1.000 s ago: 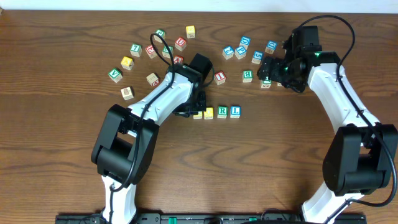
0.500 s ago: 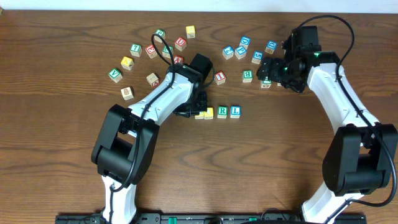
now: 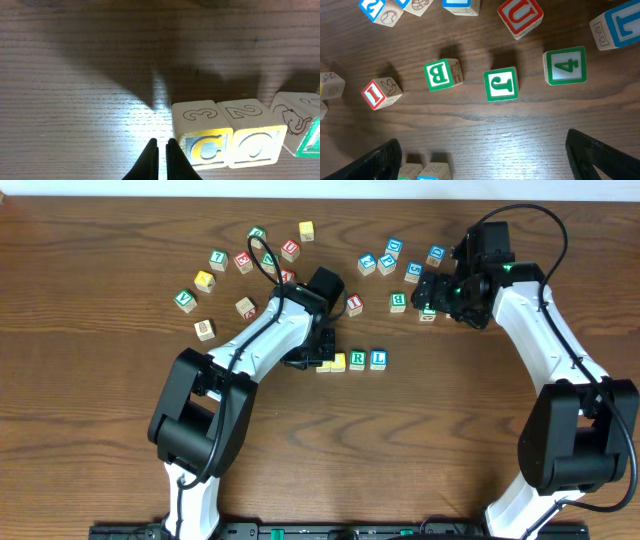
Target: Spell out CORL
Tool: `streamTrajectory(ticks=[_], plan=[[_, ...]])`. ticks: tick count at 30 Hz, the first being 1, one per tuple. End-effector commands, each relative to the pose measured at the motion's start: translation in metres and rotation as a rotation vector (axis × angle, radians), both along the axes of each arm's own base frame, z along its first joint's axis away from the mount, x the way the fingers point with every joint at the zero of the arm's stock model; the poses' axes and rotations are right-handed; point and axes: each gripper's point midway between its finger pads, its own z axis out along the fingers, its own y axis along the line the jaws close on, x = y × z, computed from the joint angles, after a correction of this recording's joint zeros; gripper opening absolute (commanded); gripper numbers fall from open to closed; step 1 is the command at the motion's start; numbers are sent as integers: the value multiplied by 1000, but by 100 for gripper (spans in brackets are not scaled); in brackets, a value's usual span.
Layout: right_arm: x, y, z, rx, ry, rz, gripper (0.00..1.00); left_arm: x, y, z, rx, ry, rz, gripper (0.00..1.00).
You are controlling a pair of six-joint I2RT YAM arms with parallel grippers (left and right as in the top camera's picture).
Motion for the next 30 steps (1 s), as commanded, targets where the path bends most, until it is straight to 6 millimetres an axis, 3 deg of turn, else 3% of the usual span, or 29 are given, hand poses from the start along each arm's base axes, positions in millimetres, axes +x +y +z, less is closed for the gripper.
streamTrajectory(ticks=[1, 30], plan=[[0, 2, 14, 7, -31, 2, 99, -5, 0, -6, 6, 19, -21, 7], [0, 4, 14, 18, -30, 7, 99, 1, -1, 2, -4, -9, -27, 8]])
